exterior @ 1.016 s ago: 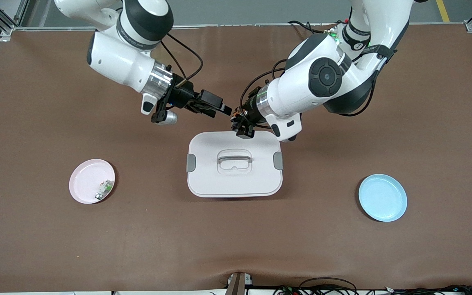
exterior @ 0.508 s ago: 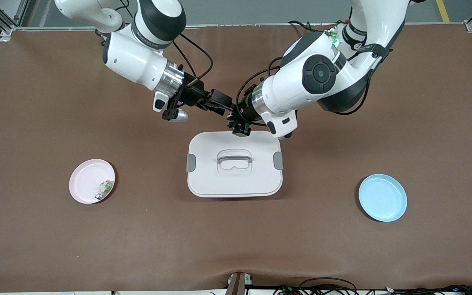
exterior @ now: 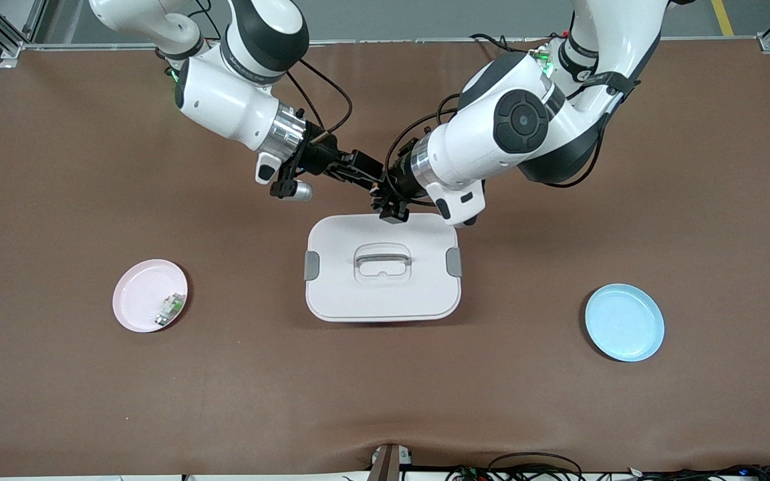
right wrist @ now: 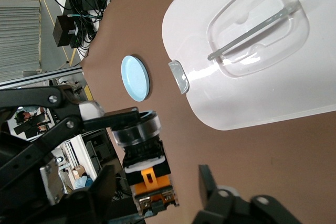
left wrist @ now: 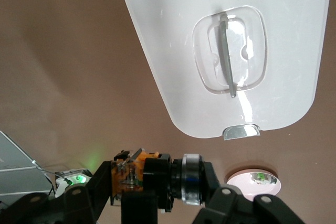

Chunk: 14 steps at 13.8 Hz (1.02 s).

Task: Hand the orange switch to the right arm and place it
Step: 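Grasp the orange switch with the right gripper beside the left gripper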

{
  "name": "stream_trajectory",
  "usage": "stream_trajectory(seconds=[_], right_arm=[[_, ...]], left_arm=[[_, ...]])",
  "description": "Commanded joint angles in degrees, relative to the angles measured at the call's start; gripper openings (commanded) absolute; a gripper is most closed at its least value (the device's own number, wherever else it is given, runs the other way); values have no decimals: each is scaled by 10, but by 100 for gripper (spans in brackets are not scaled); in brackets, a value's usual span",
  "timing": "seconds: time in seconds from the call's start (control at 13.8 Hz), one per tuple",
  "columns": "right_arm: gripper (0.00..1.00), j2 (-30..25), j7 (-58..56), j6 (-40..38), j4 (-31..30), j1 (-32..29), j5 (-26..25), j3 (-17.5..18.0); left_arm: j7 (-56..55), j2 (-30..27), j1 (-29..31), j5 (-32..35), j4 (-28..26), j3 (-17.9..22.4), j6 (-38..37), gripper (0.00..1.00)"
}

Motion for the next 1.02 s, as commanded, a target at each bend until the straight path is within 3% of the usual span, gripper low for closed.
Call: stream_trajectory(seconds=[0.0,0.29,0.44,0.58,0.65,0.94], right_arm=[[34,-5,4,7,-5,8,15,-4],[0,-5,10,7,-4,8,15,-4],[0,-5,10,7,-3,9,15,-4],[0,-5,10,7,-3,8,15,-4],[0,-5,10,7,-3,8,15,-4],[0,-5,10,7,-2,8,15,-4]], left_arm=[[-5,6,-6,-7,14,2,1,14],[-4,6,-6,-7,14,2,2,19],[-4,6,-6,-7,14,2,2,27],[-3,6,-5,-7,14,2,2,50],[-3,5,-5,-7,14,2,2,97],[0,-2,2,-4,15,3,2,100]])
